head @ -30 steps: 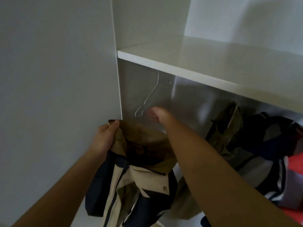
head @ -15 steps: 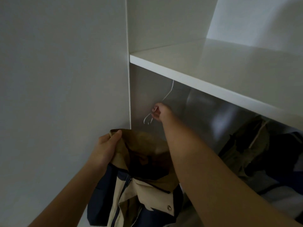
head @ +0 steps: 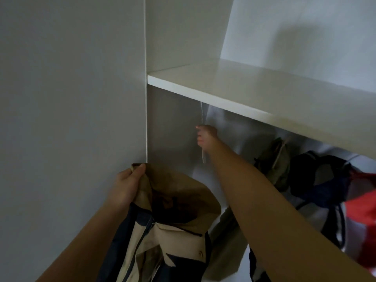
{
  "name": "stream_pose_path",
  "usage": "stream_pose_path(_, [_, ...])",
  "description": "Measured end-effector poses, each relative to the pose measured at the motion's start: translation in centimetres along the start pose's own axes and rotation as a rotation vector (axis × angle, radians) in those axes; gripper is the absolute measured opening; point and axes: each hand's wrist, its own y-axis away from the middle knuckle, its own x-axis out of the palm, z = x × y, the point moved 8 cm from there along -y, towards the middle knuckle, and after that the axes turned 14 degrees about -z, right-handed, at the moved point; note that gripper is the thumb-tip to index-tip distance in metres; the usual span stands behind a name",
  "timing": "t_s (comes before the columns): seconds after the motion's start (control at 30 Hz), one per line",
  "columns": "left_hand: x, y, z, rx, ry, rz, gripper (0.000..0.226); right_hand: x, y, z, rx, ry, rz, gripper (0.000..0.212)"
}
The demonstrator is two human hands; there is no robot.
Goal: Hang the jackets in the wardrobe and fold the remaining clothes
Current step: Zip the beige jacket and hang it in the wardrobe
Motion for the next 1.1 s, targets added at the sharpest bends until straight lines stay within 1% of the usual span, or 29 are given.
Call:
stream_pose_path(0.07, [0.1,0.0,0.2,0.011,-0.009,0.044,0.022,-0.9,2.0,-0.9,0.062,-0.029,-0.014,0.029])
stream_pose_path(0.13, [0.4,0.5,0.2,0.018,-0.007,0.086,0.021,-3.1,4.0,-1.7,0.001,0.144,-0.124,0.03])
stream_pose_path(0.2, [0.4,1.0,0.3,0.008,-0.01,0.11,0.021,-5.0,7.1,-2.5,-0.115,0.315,-0.168,0.032])
stream_pose_path(0.23, [0.4,1.2,0.5,-0.007,-0.013,0.127,0.02,-6.0,9.1,-3.2,-0.202,0.356,-0.185,0.034])
stream_pose_path(0.3, [0.3,1.4,0.9,-0.029,-0.024,0.162,0.019,-8.5,13.3,-4.7,-0.354,0.37,-0.249,0.04])
stream_pose_path(0.33, [0.2,1.3,1.2,-0.031,-0.039,0.183,0.02,-9.7,15.0,-5.7,-0.387,0.365,-0.289,0.04])
stream_pose_path(0.43, [0.3,1.9,1.9,-0.032,-0.079,0.248,0.018,-11.2,17.2,-7.0,-0.408,0.209,-0.357,0.03])
stream_pose_path(0.5, [0.5,2.5,2.4,-0.05,-0.102,0.292,0.033,-11.2,18.2,-6.0,-0.454,0.104,-0.383,0.027])
stream_pose_path(0.53, [0.5,2.8,2.6,-0.061,-0.107,0.314,0.037,-11.1,18.9,-5.5,-0.493,0.079,-0.387,0.03])
stream_pose_path(0.63, [0.7,3.2,3.1,-0.068,-0.119,0.345,0.028,-11.4,21.9,-4.7,-0.588,0.017,-0.379,0.039])
stream_pose_path(0.7, [0.8,3.3,3.5,-0.073,-0.147,0.357,0.031,-12.3,23.7,-4.4,-0.586,-0.079,-0.366,0.041])
stream_pose_path(0.8, [1.2,3.8,4.3,-0.103,-0.189,0.377,0.041,-13.5,25.9,-4.0,-0.506,-0.165,-0.352,0.048])
stream_pose_path(0.9, [2.1,4.6,5.0,-0.113,-0.227,0.415,0.045,-13.5,28.5,-2.5,-0.519,-0.245,-0.318,0.048])
stream_pose_path(0.97, [2.5,5.2,5.0,-0.122,-0.226,0.417,0.045,-13.5,30.1,-1.5,-0.523,-0.358,-0.309,0.048])
stream_pose_path(1.03, [2.9,5.8,5.1,-0.15,-0.212,0.428,0.05,-13.4,30.7,-0.9,-0.527,-0.513,-0.306,0.05])
stream_pose_path(1.1, [3.5,6.4,4.9,-0.178,-0.181,0.442,0.053,-12.9,30.8,-1.1,-0.517,-0.595,-0.312,0.047])
